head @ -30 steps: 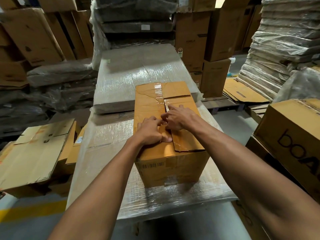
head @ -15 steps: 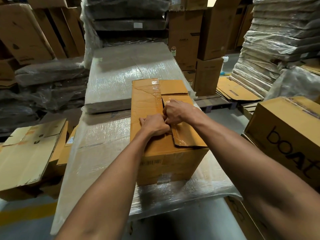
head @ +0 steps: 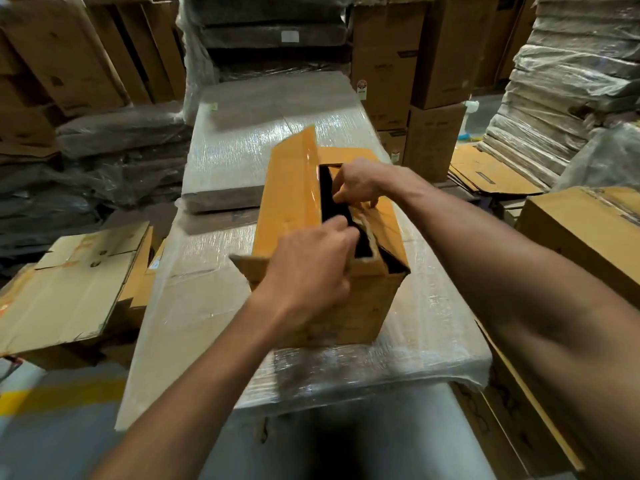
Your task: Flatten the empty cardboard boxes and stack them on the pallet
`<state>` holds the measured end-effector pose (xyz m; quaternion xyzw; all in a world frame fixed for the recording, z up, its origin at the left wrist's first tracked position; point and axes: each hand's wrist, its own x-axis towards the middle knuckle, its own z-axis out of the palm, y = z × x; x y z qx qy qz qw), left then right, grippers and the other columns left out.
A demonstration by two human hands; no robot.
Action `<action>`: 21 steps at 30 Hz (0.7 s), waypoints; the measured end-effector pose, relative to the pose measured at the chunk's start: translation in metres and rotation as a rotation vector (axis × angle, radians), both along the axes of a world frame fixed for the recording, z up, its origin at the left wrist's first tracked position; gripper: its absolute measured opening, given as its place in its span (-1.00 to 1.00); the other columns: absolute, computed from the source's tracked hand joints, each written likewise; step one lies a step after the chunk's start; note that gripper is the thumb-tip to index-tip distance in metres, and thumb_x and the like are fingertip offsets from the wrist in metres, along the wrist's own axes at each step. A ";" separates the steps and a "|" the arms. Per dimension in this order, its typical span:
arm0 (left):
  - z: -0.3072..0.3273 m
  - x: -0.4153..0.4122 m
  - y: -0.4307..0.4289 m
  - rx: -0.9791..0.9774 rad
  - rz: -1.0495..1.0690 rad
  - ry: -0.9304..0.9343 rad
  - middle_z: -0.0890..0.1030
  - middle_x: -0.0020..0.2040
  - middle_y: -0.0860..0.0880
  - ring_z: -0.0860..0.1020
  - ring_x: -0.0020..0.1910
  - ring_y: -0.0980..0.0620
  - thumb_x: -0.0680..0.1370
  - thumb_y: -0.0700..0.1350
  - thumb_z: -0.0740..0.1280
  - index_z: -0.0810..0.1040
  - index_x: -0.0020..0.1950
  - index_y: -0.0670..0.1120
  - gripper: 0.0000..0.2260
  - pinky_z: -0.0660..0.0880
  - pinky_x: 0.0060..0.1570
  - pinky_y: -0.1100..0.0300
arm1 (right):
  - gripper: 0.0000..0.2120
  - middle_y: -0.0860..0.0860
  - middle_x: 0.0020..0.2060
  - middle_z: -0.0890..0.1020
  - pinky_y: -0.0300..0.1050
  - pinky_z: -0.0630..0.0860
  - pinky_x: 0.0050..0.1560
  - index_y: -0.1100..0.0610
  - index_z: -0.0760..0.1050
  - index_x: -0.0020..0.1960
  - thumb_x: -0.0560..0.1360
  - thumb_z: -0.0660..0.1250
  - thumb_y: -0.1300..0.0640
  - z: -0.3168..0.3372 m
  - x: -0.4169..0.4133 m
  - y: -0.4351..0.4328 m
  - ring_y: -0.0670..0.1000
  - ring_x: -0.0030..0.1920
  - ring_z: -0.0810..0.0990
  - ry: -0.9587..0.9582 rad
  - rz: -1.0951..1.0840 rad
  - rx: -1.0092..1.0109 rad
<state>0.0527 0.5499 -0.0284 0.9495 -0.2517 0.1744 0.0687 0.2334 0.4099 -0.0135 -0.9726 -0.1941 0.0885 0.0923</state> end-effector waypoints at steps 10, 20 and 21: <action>-0.066 -0.007 0.029 0.188 -0.180 0.782 -0.13 0.67 -0.02 -0.16 0.64 -0.08 0.38 0.42 0.39 -0.13 0.65 0.08 0.05 -0.21 0.58 -0.09 | -0.39 0.08 0.48 0.42 0.13 0.36 0.40 -0.07 0.31 0.57 0.62 -0.06 -0.29 -0.084 -0.039 0.019 0.15 0.44 0.38 -0.038 -0.005 -0.204; -0.130 0.012 0.063 -0.241 -0.100 0.227 0.50 0.33 0.06 0.51 0.18 0.01 0.42 0.20 0.52 0.43 0.33 0.06 -0.43 0.42 0.19 0.07 | -0.33 0.02 0.65 0.04 0.27 -0.19 0.58 -0.18 0.08 0.63 0.60 0.01 -0.41 -0.125 -0.119 0.007 0.07 0.64 -0.07 -0.084 -0.102 0.072; -0.136 0.012 0.062 -0.251 -0.107 0.173 0.53 0.25 0.04 0.52 0.10 0.01 0.42 0.17 0.53 0.45 0.26 0.05 -0.49 0.45 0.13 0.05 | -0.30 0.01 0.65 0.05 0.25 -0.20 0.58 -0.19 0.09 0.63 0.57 0.00 -0.44 -0.129 -0.125 0.004 0.07 0.64 -0.07 -0.095 -0.081 0.092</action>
